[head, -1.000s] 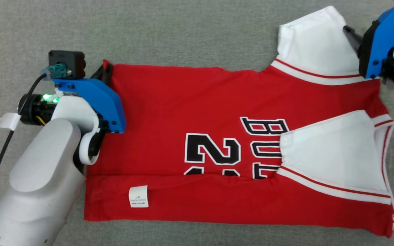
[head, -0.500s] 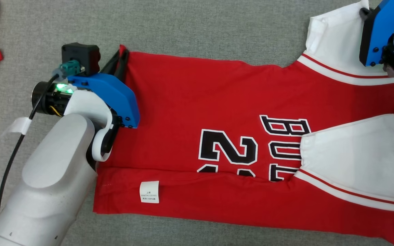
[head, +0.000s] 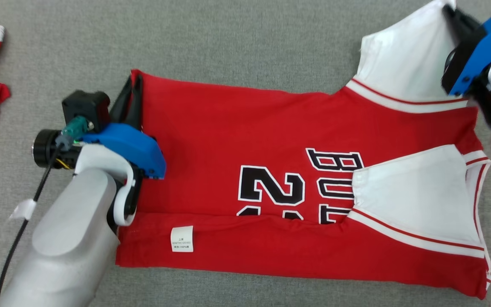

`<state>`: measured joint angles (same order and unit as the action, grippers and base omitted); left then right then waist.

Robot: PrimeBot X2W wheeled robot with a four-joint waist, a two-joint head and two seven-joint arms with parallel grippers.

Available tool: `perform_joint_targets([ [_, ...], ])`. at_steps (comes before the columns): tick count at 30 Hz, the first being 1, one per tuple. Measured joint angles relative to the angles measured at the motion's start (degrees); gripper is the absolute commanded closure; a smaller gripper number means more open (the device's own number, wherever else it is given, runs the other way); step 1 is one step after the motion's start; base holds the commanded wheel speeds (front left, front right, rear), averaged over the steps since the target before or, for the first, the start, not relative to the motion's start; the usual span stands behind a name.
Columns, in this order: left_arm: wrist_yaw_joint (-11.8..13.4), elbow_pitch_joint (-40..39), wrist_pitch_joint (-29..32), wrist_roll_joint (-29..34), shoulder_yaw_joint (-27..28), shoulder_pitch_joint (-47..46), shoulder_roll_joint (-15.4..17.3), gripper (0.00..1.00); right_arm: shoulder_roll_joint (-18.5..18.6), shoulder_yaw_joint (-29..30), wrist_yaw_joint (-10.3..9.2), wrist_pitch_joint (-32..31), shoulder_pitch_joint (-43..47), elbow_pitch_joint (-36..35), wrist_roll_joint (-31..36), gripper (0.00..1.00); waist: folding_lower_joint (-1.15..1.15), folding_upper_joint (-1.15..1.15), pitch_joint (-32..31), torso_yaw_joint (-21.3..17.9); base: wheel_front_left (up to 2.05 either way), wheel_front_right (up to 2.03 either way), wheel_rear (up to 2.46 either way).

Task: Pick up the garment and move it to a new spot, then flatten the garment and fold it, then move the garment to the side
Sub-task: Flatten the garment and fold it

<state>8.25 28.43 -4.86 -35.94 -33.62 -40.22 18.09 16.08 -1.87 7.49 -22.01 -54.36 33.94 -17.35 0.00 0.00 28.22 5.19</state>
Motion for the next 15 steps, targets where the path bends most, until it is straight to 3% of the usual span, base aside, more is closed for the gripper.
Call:
perform_joint_targets([
  [9,-2.7,0.9,-5.6,0.2,-2.5,8.4,0.5,1.0,0.5,-4.8,0.0,-1.5,14.7,-9.6,-11.1,1.0,-0.01,0.0,-7.2,-0.8,0.0,0.0,0.0],
  [15,-2.9,0.7,-7.6,0.8,-3.0,12.4,2.3,1.0,2.9,-3.6,0.0,-5.2,25.4,-17.5,-15.6,1.0,-0.02,0.0,-11.4,-2.0,0.0,0.0,0.0],
])
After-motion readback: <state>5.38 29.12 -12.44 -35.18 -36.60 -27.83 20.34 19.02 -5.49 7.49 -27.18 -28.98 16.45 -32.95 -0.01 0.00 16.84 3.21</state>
